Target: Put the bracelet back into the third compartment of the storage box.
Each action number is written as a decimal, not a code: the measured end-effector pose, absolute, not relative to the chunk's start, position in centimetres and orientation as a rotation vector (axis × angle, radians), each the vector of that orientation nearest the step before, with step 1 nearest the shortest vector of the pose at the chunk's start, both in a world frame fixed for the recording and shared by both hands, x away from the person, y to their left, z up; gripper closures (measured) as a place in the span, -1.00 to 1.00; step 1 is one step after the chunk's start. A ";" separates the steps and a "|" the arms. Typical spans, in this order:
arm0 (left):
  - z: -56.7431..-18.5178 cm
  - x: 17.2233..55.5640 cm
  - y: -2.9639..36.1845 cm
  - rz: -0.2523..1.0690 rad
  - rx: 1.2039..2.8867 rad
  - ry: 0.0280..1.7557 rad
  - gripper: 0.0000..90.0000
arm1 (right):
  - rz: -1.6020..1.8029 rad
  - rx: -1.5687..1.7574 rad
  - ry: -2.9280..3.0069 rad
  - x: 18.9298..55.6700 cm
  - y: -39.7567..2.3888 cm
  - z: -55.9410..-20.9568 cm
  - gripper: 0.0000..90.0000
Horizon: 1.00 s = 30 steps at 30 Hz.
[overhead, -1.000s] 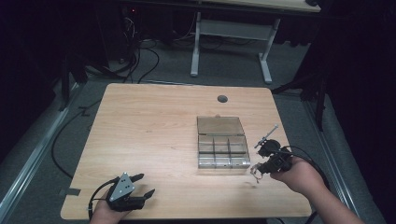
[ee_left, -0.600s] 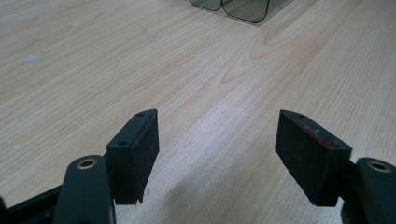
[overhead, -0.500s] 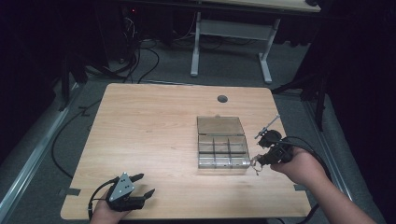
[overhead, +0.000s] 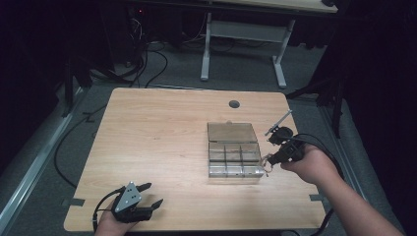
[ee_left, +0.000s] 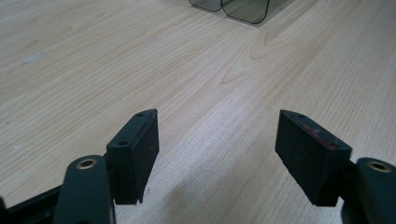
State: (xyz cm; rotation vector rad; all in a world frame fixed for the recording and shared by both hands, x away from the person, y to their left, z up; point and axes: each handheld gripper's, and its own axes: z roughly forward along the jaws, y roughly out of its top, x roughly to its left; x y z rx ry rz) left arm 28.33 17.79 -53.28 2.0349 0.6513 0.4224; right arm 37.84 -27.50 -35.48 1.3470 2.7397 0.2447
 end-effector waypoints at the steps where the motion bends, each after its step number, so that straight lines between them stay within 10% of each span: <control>1: -53.3 28.3 17.8 0.423 2.035 0.651 -0.31 | 0.248 1.345 2.737 38.0 -27.5 -35.5 0.87; 30: -53.3 28.3 17.9 0.421 2.029 0.647 -0.31 | 0.246 1.363 2.725 43.3 -25.3 -36.9 0.87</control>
